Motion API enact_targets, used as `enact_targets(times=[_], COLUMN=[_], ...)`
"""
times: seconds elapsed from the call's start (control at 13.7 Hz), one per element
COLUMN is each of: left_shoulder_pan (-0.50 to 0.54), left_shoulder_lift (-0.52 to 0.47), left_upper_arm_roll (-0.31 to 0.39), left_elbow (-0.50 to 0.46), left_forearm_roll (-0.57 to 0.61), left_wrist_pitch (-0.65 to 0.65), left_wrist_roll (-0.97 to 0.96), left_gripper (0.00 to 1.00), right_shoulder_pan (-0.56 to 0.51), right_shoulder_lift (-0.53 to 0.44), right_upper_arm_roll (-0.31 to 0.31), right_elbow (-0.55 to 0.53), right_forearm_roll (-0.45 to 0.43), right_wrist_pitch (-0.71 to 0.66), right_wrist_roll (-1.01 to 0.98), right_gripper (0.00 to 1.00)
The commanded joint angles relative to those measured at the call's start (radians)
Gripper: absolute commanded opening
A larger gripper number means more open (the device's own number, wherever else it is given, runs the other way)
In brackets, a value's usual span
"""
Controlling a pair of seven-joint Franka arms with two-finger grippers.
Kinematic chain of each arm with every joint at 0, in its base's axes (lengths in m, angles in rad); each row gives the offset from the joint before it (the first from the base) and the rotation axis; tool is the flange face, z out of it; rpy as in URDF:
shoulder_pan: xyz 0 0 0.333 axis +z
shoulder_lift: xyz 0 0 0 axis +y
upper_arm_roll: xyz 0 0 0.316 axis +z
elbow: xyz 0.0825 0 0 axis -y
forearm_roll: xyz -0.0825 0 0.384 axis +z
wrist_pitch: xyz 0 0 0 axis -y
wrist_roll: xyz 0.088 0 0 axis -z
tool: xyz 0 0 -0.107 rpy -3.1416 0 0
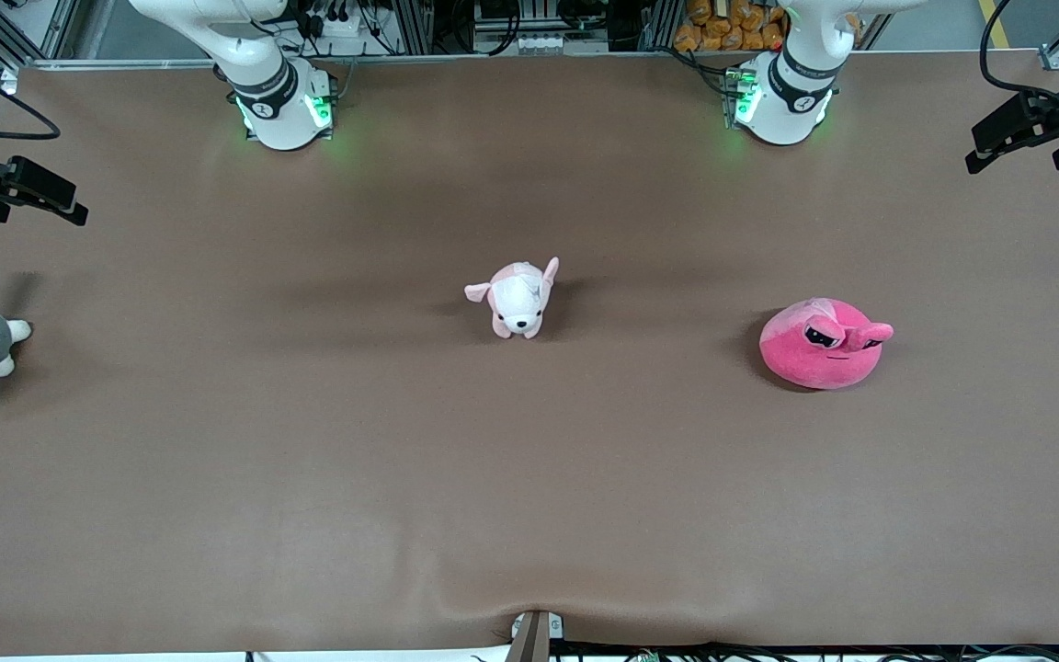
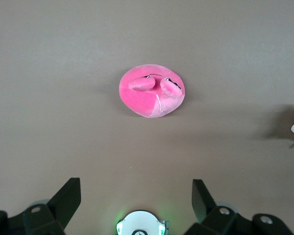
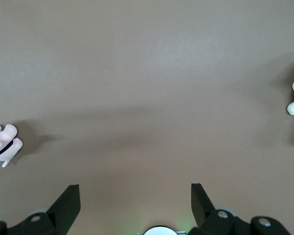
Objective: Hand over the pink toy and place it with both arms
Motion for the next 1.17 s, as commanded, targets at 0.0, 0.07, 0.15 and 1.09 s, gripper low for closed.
enact_targets(times=[0.0, 0.07, 0.15, 1.09], left_shoulder_pan=[0.006, 0.005, 0.005, 0.031], left_shoulder_lift=[0.014, 0.014, 0.016, 0.019], left_upper_arm_roll=[-0.004, -0.004, -0.002, -0.009], left_elbow=[0.031, 0.033, 0.033, 0.019], left_forearm_roll=[0.024, 0.024, 0.024, 0.021], left_wrist_pitch=[-0.027, -0.027, -0.027, -0.028], left_wrist_roll=[0.018, 0.014, 0.011, -0.036], left_gripper=[1.0, 1.0, 1.0, 1.0], right_shoulder_pan=[-0.008, -0.008, -0.008, 0.0], right_shoulder_lift=[0.002, 0.002, 0.002, 0.003], right_upper_arm_roll=[0.009, 0.009, 0.009, 0.009], right_elbow=[0.004, 0.004, 0.004, 0.003], right_forearm_roll=[-0.005, -0.005, -0.005, -0.007], right_wrist_pitch=[-0.003, -0.005, -0.005, -0.009], right_wrist_roll=[0.012, 0.012, 0.012, 0.01], right_gripper=[1.0, 1.0, 1.0, 1.0])
